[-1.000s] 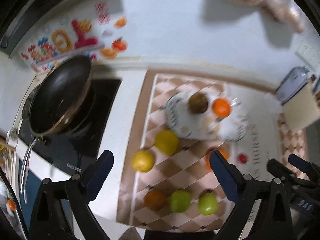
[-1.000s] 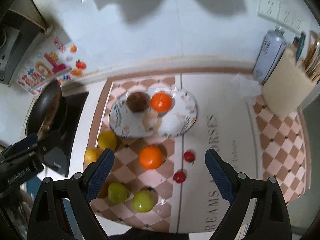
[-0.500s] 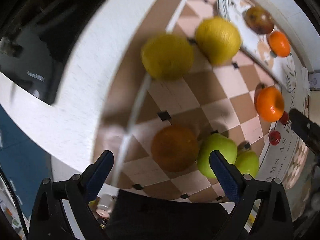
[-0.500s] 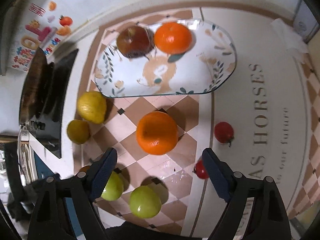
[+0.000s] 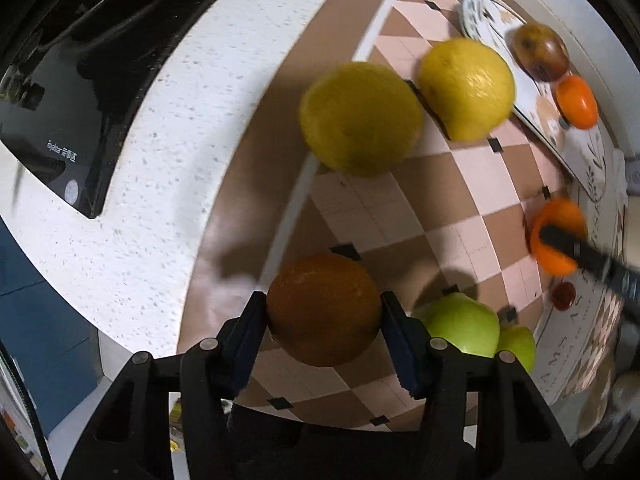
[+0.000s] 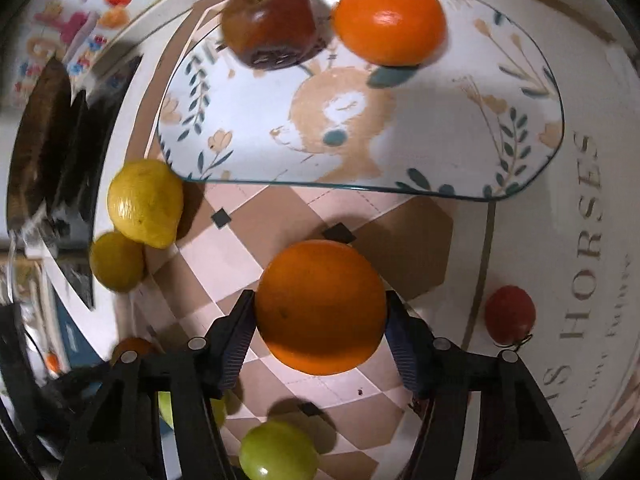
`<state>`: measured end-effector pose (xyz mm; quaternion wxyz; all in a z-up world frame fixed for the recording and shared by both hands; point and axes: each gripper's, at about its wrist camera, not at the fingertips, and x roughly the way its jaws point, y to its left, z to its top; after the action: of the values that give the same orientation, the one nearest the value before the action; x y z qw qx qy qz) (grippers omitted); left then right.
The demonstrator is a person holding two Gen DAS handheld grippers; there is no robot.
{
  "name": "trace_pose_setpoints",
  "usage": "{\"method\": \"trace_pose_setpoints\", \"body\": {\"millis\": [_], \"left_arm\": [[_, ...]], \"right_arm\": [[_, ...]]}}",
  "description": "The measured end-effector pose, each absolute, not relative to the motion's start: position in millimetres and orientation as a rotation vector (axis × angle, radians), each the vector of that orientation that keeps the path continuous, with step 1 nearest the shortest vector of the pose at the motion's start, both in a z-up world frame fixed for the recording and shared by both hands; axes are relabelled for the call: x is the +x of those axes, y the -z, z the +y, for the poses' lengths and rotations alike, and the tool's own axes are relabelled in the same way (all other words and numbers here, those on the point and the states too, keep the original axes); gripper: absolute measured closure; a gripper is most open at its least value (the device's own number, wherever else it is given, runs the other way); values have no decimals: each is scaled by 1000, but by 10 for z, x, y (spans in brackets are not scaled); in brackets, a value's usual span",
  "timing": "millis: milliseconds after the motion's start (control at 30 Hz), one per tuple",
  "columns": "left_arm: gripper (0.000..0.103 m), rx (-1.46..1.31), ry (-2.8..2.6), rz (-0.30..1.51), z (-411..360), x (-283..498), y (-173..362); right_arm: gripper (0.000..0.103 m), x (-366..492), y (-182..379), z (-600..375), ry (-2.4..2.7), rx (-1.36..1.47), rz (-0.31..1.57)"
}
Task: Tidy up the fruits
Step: 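Grasp the dark orange fruit with the left tool while the right tool grasps an orange, then lower the dark orange fruit onto the plate with the left tool while the right tool places its orange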
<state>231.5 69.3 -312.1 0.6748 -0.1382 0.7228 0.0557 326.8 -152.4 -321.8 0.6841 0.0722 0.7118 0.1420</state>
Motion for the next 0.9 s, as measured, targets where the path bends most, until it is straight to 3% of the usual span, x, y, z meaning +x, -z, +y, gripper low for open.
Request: {"method": "trace_pose_setpoints", "body": {"millis": [333, 500, 733, 900], "left_arm": [[49, -334, -131, 1634, 861, 2318, 3202], [50, -343, -109, 1551, 821, 2490, 2784], [50, -326, 37, 1393, 498, 3201, 2003], [49, -264, 64, 1417, 212, 4002, 2130]], "right_arm": [[36, 3182, 3266, -1435, -316, 164, 1603], [38, 3148, 3193, -1543, -319, 209, 1591], [38, 3420, 2651, -1943, -319, 357, 1458], [38, 3847, 2699, -2090, -263, 371, 1446]]}}
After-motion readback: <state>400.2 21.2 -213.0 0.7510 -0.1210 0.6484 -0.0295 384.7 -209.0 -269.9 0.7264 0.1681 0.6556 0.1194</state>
